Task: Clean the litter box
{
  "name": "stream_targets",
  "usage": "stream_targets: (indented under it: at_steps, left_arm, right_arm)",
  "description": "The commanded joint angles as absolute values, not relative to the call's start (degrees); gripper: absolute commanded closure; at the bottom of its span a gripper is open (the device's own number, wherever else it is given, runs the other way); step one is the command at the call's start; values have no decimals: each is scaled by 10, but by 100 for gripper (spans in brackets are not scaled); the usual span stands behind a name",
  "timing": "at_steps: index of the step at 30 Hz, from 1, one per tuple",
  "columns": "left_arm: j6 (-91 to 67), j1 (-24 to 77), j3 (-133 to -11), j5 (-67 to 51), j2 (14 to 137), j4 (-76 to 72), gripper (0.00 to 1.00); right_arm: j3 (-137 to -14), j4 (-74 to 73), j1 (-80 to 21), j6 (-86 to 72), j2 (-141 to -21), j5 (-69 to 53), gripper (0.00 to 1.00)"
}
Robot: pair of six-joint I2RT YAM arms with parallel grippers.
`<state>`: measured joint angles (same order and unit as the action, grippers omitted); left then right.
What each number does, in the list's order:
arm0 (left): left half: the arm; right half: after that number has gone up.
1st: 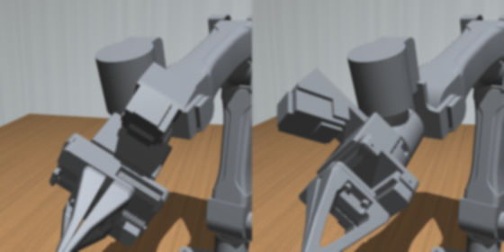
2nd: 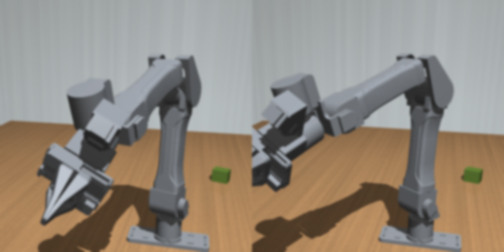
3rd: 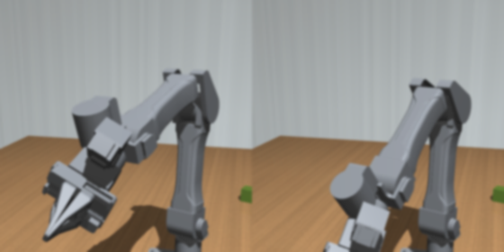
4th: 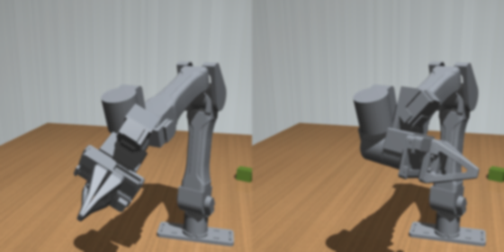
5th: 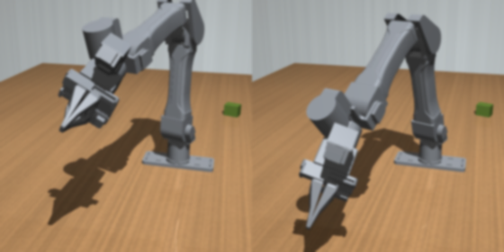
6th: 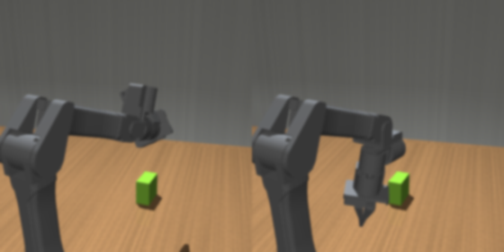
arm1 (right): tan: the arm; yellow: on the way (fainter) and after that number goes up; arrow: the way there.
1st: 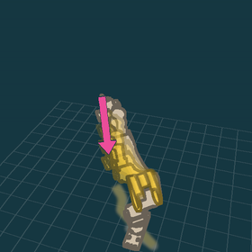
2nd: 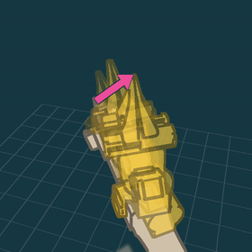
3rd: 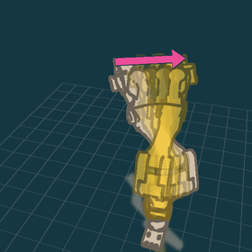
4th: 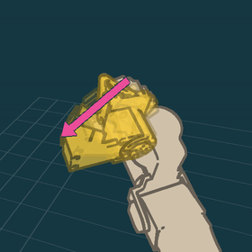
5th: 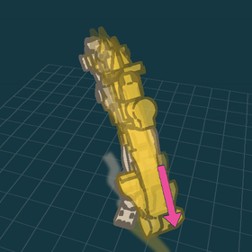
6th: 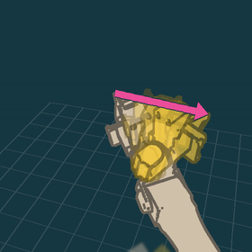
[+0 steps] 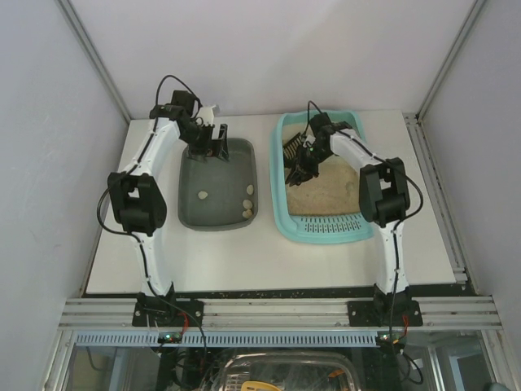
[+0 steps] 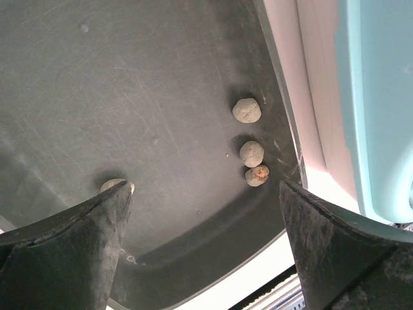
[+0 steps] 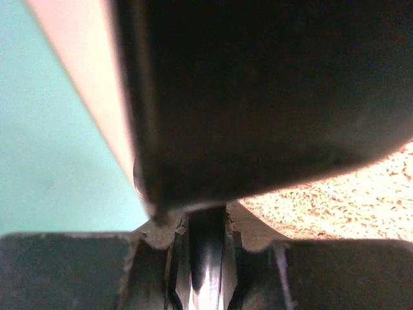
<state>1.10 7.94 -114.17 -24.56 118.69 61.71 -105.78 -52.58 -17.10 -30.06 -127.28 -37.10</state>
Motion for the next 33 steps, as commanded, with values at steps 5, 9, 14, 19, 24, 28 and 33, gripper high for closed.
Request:
stream_targets:
  at_steps: [5,9,14,19,24,28,33]
  left_arm:
    - [23,78,-1130,-243,1149,610,0]
    - [24,79,-1128,-244,1148,610,0]
    - [22,79,-1131,-247,1148,610,0]
    - [21,78,-1132,-247,1146,611,0]
    - [20,78,-1129,-246,1146,610,0]
    - [19,79,-1128,-245,1146,609,0]
    - [16,79,-1127,-244,1147,608,0]
  right_arm:
    - [-1159,-692,-205,-249,-1316,-188,100]
    - [-1115,-624,-196,-259,-1251,-204,100]
    - [-1062,-557,-171,-283,-1185,-228,100]
    - [-1055,-590,-160,-262,-1190,-203,100]
    - [-1052,-615,-162,-244,-1214,-197,100]
    - [-1052,-624,-166,-234,-1231,-205,100]
    - [-1055,-640,-177,-225,-1249,-171,100]
